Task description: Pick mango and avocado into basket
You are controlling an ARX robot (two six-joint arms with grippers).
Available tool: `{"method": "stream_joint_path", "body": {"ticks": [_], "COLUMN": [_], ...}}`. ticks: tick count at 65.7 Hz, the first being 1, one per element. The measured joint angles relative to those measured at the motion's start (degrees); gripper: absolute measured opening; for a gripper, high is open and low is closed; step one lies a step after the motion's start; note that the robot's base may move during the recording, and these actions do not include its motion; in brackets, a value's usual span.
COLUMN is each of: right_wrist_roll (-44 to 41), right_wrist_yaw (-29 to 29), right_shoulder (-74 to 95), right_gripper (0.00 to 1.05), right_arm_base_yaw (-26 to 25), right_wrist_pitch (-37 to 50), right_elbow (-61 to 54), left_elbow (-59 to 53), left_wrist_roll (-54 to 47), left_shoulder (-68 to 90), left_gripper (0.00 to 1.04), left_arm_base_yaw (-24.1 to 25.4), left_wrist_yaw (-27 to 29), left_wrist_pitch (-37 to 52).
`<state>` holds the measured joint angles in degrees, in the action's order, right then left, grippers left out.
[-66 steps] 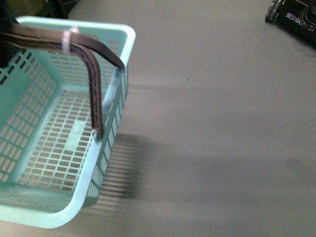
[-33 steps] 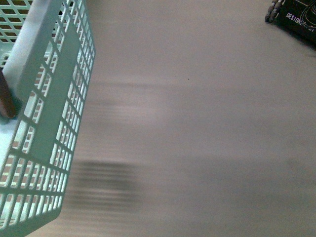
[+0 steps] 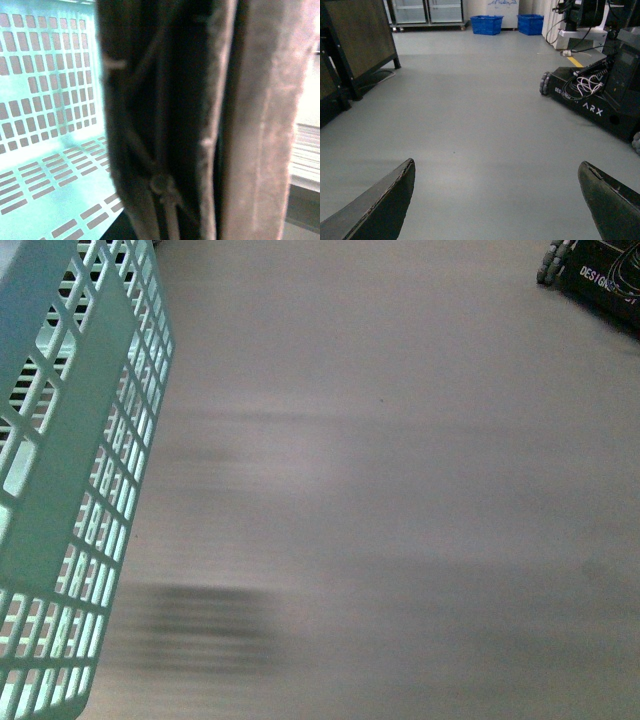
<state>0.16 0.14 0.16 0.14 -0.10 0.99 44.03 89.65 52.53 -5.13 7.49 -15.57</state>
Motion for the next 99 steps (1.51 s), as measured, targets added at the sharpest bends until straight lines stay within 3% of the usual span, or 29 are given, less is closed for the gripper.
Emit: {"method": "stream_joint_path", "body": {"ticks": [99], "right_wrist_roll": [0.0], "right_wrist_yaw": [0.0], "right_shoulder": [0.0], "right_gripper": [0.96], "right_arm_base_yaw": [0.0], "right_wrist_pitch": [0.0], "right_elbow": [0.0], "left_elbow": [0.3], "left_wrist_roll": [0.0], "left_shoulder": [0.0], "left_gripper": [0.14], "left_arm_base_yaw": [0.0], "left_wrist_yaw": [0.0], "left_wrist_pitch": [-0.2]}}
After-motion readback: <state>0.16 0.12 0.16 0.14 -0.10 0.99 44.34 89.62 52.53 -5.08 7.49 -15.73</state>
